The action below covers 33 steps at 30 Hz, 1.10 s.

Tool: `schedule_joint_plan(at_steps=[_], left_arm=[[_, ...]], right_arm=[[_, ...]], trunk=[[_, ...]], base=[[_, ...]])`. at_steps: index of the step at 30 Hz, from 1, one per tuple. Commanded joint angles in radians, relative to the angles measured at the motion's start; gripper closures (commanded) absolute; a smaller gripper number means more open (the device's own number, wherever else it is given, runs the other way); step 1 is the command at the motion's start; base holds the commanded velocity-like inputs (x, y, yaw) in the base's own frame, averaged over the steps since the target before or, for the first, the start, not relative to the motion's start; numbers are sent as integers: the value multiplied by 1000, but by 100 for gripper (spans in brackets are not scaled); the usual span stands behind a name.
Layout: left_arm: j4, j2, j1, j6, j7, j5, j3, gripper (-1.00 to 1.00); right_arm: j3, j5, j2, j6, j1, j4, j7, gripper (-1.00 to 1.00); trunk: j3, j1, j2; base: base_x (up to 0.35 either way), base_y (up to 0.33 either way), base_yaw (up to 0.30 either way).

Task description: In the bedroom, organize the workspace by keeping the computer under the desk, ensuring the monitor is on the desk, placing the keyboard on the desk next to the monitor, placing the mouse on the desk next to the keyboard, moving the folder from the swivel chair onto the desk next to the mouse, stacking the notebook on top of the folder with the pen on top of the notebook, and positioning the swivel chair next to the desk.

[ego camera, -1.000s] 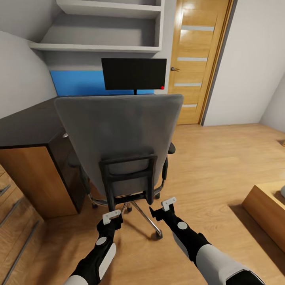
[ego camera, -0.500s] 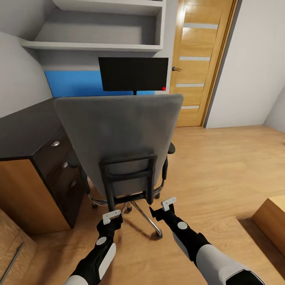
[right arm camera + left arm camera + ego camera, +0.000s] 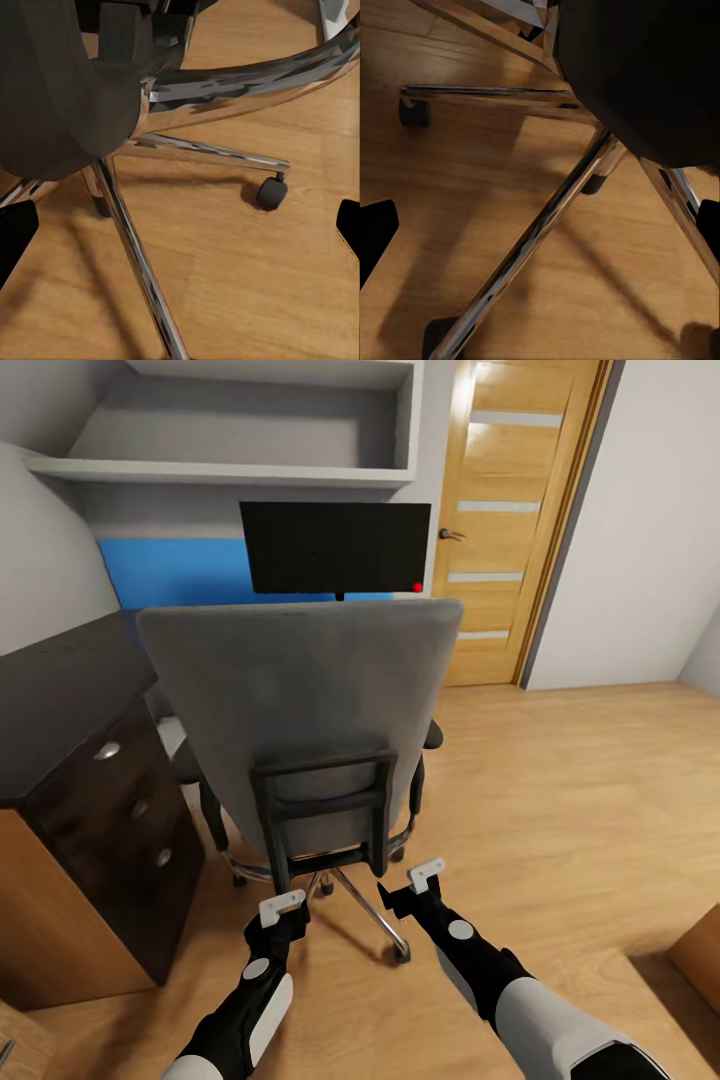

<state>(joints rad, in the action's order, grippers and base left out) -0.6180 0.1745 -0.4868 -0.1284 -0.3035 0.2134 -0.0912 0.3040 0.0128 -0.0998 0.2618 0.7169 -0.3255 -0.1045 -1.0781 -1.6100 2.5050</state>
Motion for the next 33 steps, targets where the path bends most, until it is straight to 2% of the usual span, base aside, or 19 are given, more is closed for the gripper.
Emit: schedule_joint_plan(at_steps=[1,33], left_arm=[[-1,0,-1,-5,-5,4,-4,-100],[-3,0,-1,-7,-5,4,-2,-100]], right_arm=[[-2,2,0,4,1,0,-1,-100],[-2,1,0,5,1,0,-2,-100]], trunk=[[-1,0,0],[-1,0,0]], base=[[326,0,0],[326,0,0]])
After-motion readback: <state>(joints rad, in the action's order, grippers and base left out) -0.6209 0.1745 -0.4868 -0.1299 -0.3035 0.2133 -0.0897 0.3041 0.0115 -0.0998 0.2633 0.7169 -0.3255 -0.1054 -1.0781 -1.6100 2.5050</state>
